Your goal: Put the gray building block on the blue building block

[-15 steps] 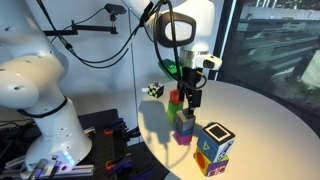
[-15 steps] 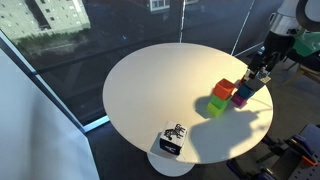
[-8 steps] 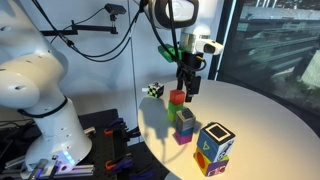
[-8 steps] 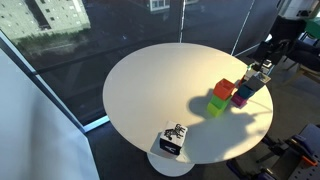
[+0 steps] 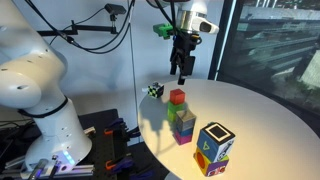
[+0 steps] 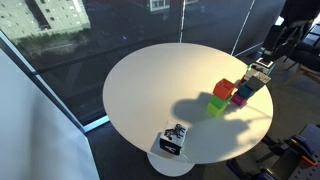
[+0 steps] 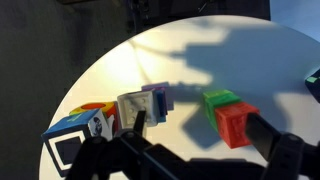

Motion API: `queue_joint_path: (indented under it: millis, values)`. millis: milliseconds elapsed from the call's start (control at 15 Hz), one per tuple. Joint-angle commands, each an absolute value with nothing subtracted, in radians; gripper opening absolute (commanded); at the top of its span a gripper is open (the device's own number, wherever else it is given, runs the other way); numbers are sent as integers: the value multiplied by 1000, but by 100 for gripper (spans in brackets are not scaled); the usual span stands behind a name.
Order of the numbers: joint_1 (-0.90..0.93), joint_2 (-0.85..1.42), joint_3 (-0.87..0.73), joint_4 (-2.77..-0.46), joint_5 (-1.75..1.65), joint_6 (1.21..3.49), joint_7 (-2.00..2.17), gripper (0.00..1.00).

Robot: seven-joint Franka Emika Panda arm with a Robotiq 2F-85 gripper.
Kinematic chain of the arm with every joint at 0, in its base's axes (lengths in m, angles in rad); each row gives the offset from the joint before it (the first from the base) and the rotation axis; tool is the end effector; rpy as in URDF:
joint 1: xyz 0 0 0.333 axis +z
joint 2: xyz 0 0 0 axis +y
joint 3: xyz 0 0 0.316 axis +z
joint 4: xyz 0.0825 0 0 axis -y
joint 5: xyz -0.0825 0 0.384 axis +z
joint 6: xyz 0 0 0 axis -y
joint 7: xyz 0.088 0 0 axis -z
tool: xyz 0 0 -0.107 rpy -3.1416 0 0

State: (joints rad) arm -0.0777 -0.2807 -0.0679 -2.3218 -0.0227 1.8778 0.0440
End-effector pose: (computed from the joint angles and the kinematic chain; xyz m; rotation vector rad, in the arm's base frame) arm 0.4359 -0.0665 0.4388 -3.1131 0.2759 0.2564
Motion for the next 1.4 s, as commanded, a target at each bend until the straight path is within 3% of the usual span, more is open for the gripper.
queue_joint_path:
  millis: [0,733,1333]
  values:
    - [-71,-334,-53,-2298,-6,1774,83,100]
    - [-57,-544,-42,-2319,9,1594,65,100]
    - [-48,-679,-44,-2360,29,1644,44,100]
